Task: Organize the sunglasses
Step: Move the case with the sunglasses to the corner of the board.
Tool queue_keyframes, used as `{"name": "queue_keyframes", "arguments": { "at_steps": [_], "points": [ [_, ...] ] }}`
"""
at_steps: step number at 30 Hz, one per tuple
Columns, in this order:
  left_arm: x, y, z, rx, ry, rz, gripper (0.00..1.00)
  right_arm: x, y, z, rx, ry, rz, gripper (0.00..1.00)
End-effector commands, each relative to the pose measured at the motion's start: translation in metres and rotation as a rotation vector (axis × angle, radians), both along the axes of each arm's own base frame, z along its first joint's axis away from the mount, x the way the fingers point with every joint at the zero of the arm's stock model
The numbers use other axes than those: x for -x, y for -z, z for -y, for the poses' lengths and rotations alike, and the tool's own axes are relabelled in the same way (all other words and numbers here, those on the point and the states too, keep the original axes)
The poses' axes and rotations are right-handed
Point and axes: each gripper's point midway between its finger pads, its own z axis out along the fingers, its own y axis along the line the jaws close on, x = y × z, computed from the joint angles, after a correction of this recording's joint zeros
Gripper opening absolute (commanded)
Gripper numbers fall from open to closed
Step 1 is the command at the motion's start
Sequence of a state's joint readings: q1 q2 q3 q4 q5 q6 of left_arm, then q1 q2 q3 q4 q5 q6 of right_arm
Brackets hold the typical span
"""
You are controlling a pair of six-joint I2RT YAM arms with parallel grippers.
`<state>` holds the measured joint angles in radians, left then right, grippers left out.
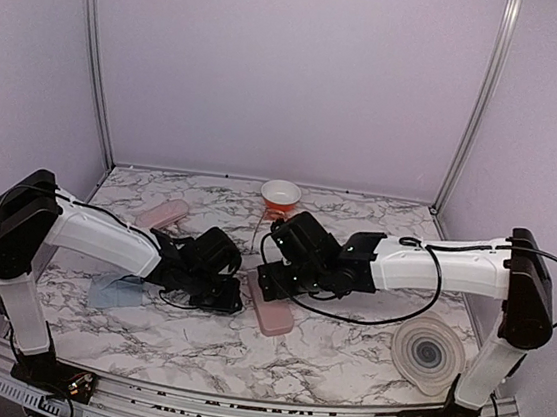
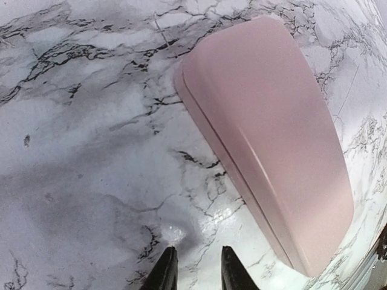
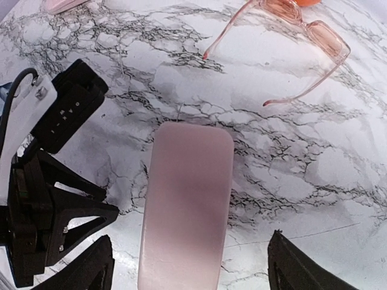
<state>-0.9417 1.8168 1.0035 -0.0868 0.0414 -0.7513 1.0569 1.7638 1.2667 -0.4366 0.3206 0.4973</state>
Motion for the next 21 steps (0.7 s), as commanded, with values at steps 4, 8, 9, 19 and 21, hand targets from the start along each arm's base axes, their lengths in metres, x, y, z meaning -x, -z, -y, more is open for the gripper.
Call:
{"name": "queue_keyframes", "arguments": {
  "at_steps": [4, 8, 9, 19, 21],
  "points": [
    [-0.006, -0.021, -0.035, -0.053, -0.059, 0.081, 0.34, 0.006, 0.010, 0.000, -0.060, -0.076, -0.092, 0.92],
    [-0.011, -0.029, -0.057, -0.079, -0.089, 0.135, 0.47, 0.008, 0.027, -0.002, -0.028, -0.097, -0.132, 0.94],
    [-0.012, -0.031, -0.062, -0.086, -0.095, 0.148, 0.50, 0.008, 0.031, -0.003, -0.019, -0.100, -0.140, 0.94],
    [-0.016, -0.050, -0.109, -0.163, -0.150, 0.293, 0.89, -0.001, 0.056, -0.008, 0.065, -0.080, -0.165, 0.94],
    [-0.018, -0.053, -0.115, -0.171, -0.163, 0.318, 0.90, -0.002, 0.060, -0.009, 0.074, -0.081, -0.172, 0.94]
  ]
}}
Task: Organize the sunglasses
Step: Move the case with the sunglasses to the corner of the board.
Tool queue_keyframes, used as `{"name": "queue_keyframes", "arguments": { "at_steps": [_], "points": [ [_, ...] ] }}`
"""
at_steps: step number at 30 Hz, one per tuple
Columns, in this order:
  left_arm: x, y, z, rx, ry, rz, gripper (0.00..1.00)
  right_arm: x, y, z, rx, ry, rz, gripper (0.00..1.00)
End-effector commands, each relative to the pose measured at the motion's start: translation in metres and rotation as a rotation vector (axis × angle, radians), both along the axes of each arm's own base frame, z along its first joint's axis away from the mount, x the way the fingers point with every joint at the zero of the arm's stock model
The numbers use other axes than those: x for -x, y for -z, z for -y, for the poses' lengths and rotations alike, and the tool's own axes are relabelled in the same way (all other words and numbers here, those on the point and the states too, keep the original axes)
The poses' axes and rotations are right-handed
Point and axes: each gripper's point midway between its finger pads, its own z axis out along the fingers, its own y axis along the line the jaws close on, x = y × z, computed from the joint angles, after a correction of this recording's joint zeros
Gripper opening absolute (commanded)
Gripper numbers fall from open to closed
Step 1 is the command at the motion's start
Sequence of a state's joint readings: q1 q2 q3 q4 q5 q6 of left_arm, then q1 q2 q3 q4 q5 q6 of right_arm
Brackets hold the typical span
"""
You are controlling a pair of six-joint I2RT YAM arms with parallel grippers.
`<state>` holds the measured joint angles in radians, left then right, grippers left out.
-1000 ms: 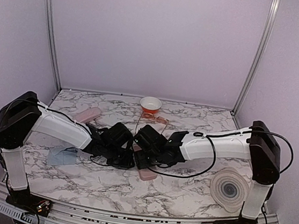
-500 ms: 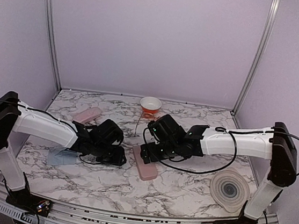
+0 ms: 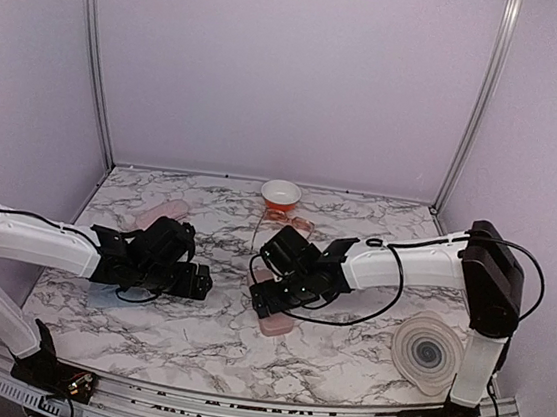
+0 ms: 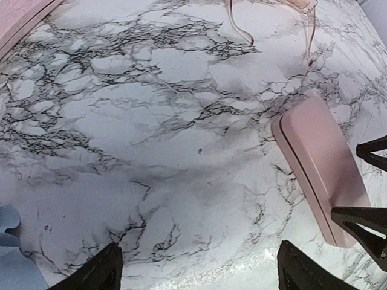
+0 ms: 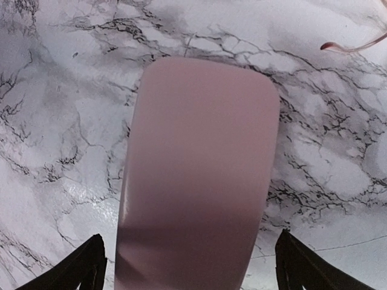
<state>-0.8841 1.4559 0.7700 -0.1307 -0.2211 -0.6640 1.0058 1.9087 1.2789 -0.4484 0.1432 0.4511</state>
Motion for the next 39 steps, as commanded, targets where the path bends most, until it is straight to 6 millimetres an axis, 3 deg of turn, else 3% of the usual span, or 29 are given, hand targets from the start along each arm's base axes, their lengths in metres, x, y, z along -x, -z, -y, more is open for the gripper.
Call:
{"name": "queue_keyframes", "arguments": {
  "at_steps": [1, 7, 17, 25, 31, 39],
  "points": [
    [-0.001, 0.004, -0.028, -0.087, -0.036, 0.058, 0.90, -0.008, -0.004, -0.007, 0.010, -0.001, 0.013, 0.94],
    [0.002, 0.006, -0.040, -0.067, -0.060, 0.104, 0.90, -0.007, 0.004, -0.009, 0.035, 0.005, 0.007, 0.89],
    [0.002, 0.012, -0.037, -0.063, -0.040, 0.101, 0.90, -0.009, 0.008, -0.014, 0.152, 0.021, 0.071, 0.76],
    [0.003, 0.011, -0.037, -0.046, -0.036, 0.113, 0.90, -0.020, -0.017, -0.003, 0.170, 0.055, 0.135, 0.74],
    [0.003, 0.011, -0.038, -0.043, -0.034, 0.116, 0.90, -0.037, -0.032, 0.036, 0.183, 0.123, 0.158, 0.73],
    [0.003, 0.011, -0.037, -0.044, -0.030, 0.113, 0.90, -0.069, -0.035, 0.123, 0.181, 0.282, 0.151, 0.73]
  ]
}}
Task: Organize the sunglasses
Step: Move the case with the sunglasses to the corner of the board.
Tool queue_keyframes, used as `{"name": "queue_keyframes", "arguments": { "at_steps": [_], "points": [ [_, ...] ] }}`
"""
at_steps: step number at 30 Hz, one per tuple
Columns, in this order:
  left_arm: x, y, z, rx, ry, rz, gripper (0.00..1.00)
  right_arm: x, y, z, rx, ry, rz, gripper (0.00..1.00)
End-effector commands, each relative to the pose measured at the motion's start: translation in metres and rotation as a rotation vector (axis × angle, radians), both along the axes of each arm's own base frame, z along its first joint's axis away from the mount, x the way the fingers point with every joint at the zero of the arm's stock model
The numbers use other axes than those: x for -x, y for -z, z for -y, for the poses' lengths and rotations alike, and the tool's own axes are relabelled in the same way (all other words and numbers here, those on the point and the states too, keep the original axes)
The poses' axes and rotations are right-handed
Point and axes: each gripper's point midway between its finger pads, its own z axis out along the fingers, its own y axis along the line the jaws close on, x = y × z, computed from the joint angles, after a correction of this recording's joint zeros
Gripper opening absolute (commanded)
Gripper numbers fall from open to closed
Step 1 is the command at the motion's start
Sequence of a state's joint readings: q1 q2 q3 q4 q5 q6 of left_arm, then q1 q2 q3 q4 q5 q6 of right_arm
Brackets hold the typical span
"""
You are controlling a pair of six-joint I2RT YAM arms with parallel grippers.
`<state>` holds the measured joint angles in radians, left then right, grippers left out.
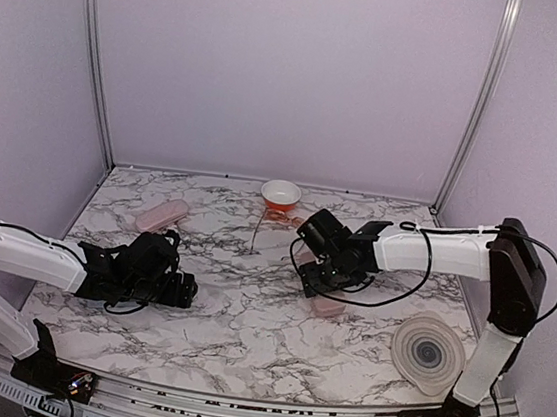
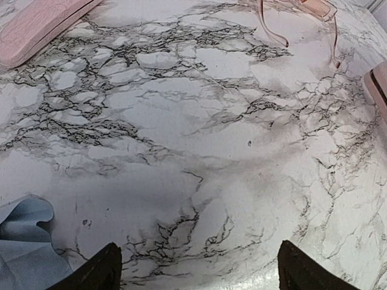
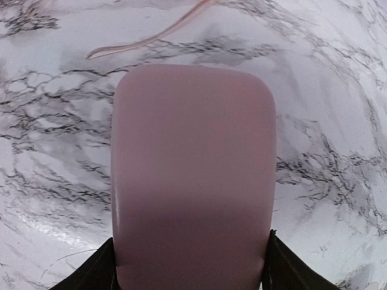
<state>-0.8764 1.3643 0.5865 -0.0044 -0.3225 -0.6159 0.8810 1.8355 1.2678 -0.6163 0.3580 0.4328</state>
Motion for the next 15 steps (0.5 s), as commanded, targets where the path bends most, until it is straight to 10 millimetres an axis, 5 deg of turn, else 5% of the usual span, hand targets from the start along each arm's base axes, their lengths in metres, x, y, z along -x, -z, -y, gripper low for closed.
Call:
{"name": "queue_keyframes", "arguments": {
  "at_steps": [1, 11, 15],
  "points": [
    [-0.002, -0.004, 0.000, 0.007, 0.005, 0.015, 0.90, -0.027, -0.018, 0.045, -0.035, 0.095, 0.065, 0.73],
    [-0.003, -0.002, 0.002, -0.002, 0.010, 0.006, 0.90, -0.056, -0.019, 0.144, -0.044, 0.284, 0.086, 0.73],
    [-0.004, 0.000, 0.003, -0.007, 0.012, 0.001, 0.90, -0.058, -0.011, 0.166, -0.049, 0.327, 0.080, 0.76]
  ]
}}
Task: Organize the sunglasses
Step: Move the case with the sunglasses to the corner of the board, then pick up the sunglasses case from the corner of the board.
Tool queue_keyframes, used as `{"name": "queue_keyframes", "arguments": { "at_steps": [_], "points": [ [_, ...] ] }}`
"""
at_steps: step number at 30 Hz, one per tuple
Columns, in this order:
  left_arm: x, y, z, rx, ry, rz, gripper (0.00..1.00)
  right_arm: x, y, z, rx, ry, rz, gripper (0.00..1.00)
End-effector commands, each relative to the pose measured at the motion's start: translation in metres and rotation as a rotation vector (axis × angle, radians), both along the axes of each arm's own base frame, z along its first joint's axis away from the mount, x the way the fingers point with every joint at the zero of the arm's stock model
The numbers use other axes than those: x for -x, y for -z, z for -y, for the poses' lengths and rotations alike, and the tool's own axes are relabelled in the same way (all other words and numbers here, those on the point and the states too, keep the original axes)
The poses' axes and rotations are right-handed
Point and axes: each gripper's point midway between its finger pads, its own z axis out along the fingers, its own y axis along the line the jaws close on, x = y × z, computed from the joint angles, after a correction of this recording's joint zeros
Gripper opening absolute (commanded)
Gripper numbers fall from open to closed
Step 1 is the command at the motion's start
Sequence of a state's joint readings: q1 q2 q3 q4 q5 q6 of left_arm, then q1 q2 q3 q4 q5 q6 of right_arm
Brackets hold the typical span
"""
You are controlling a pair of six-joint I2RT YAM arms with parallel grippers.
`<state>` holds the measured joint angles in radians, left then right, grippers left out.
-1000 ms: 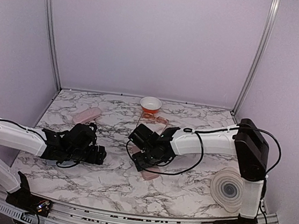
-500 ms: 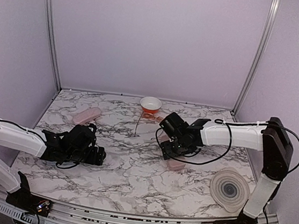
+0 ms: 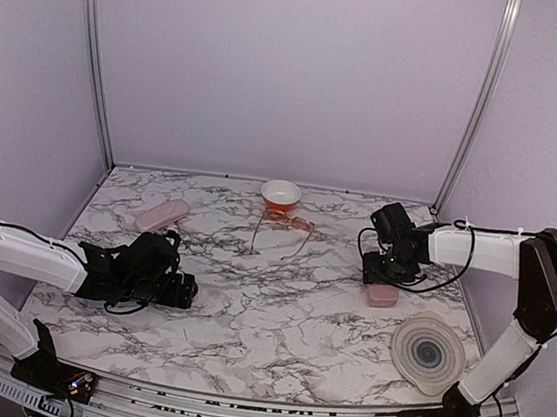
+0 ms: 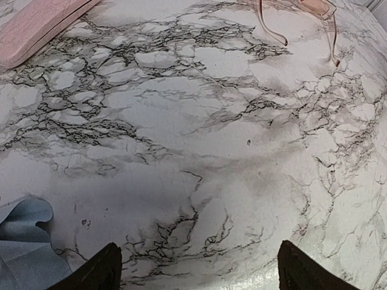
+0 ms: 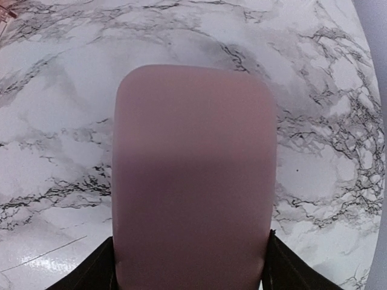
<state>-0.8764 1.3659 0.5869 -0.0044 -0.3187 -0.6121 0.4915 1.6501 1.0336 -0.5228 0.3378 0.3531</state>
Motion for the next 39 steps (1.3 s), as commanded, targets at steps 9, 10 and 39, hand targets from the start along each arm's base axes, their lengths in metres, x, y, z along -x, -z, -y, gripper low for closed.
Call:
{"name": "queue_keyframes", "arguments": {
  "at_steps": [9, 10, 39],
  "points": [
    [-0.006, 0.004, 0.006, -0.026, 0.016, -0.019, 0.90, -0.010, 0.004, 0.017, -0.044, 0.036, 0.061, 0.88],
    [-0.006, 0.004, 0.006, -0.028, 0.017, -0.020, 0.90, -0.011, 0.003, 0.017, -0.047, 0.038, 0.065, 0.89],
    [-0.089, -0.092, -0.109, -0.063, -0.285, 0.018, 0.86, -0.009, -0.061, -0.070, -0.268, -0.186, 0.339, 0.93]
  ]
}}
